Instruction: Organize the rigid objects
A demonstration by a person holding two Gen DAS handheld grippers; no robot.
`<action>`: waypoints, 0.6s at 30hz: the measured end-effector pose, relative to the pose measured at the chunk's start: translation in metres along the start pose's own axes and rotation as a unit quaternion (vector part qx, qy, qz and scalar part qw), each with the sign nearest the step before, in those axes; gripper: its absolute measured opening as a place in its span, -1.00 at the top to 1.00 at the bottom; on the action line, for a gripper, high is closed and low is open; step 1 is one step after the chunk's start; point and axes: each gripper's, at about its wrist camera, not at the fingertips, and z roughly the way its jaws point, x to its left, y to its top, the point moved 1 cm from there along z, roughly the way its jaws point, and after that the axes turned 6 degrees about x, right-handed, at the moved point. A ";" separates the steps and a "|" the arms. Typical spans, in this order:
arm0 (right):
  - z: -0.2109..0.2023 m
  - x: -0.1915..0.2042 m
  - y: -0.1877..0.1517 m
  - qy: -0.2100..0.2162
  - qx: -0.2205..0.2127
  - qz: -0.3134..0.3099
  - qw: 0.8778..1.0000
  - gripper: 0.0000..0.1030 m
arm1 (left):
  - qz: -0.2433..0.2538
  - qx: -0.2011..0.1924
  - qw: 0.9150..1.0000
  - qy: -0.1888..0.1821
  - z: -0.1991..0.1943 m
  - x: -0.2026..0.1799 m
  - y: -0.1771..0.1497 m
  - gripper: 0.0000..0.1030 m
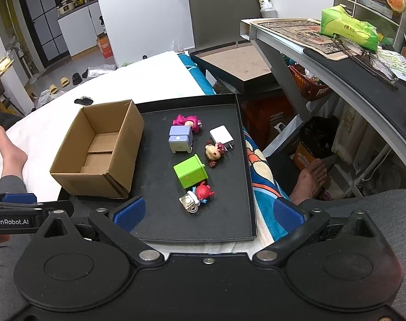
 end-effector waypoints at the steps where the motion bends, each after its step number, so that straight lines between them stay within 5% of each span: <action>1: 0.000 0.000 0.000 0.000 0.000 0.000 1.000 -1.00 | 0.000 0.000 1.000 0.000 0.000 0.000 0.000 -0.68; 18: 0.001 0.000 -0.003 -0.002 0.004 0.004 1.000 -1.00 | 0.002 0.003 1.000 -0.004 0.003 -0.002 -0.004 -0.68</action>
